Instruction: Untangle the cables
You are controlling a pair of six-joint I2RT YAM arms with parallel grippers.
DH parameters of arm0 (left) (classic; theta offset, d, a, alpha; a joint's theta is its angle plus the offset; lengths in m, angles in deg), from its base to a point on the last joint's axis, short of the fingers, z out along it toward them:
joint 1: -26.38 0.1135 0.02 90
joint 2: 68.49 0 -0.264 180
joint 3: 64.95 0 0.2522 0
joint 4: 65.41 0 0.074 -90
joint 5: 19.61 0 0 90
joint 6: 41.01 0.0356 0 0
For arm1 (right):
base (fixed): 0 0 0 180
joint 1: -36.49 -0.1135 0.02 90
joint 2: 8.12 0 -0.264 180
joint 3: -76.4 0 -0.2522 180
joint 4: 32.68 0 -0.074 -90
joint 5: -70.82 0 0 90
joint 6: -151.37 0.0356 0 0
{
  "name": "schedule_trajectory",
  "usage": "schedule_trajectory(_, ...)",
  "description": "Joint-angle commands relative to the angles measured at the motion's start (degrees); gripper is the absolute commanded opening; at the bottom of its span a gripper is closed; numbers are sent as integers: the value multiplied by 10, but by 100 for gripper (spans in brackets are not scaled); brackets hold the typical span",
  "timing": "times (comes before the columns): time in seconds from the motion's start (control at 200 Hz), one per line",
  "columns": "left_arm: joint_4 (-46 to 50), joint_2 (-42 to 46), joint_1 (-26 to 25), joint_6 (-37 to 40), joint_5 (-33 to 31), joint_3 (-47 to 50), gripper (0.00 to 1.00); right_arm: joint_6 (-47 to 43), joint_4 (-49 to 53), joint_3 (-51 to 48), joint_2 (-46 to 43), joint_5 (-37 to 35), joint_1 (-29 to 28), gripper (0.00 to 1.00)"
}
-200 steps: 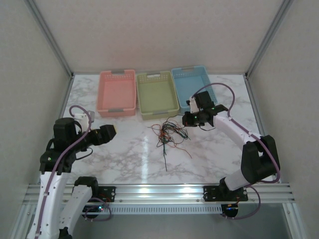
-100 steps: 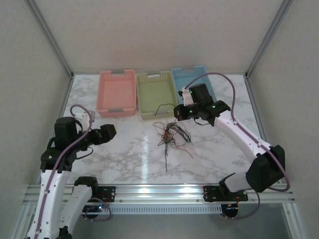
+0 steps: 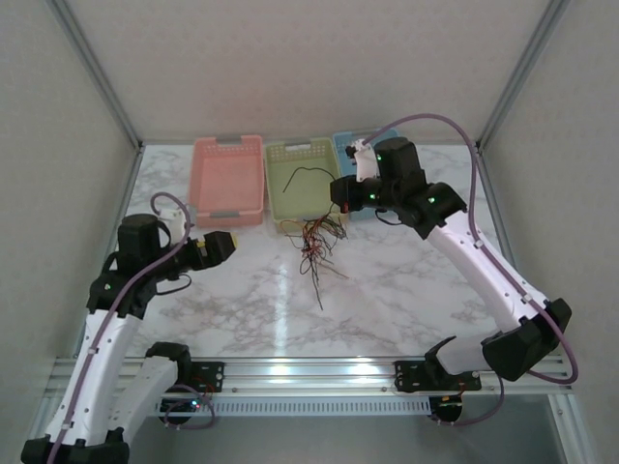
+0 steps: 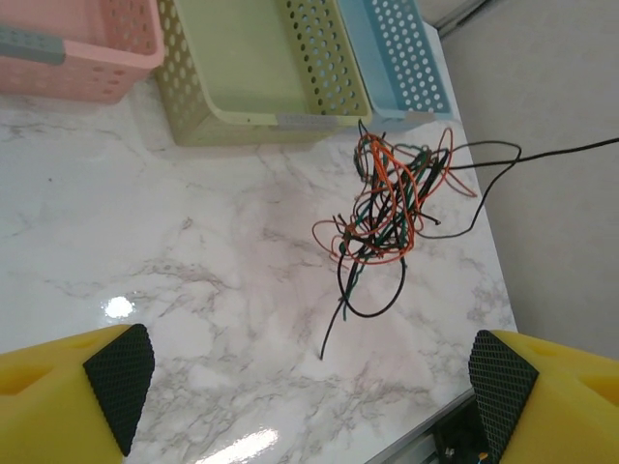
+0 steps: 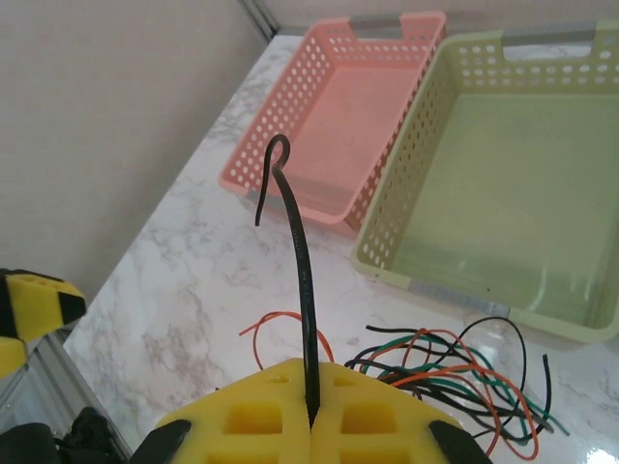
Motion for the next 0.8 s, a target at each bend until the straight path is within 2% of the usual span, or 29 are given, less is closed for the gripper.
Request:
schedule_trajectory(0.0,-40,-20,-52,-20,-19,-11,87,23,-13,34,-17,7,-11,0)
schedule_trajectory(0.25,-125,-77,-154,-48,-65,0,85,51,-23,45,-6,18,-16,0)
schedule_trajectory(0.395,-189,-115,-218,-43,-77,1,85,77,-25,48,-2,12,-17,0)
schedule_trajectory(0.521,-208,-152,-275,-21,-102,-15,86,106,-26,57,-2,17,-17,0)
schedule_trajectory(0.616,-213,-159,-289,-16,-118,-20,86,109,-22,66,-8,22,-19,0)
schedule_trajectory(0.711,-222,-156,-290,-18,-118,-16,87,106,-20,68,-19,7,-18,0)
schedule_trajectory(0.791,-242,-159,-291,-22,-104,-11,87,115,-32,66,-25,22,-19,0)
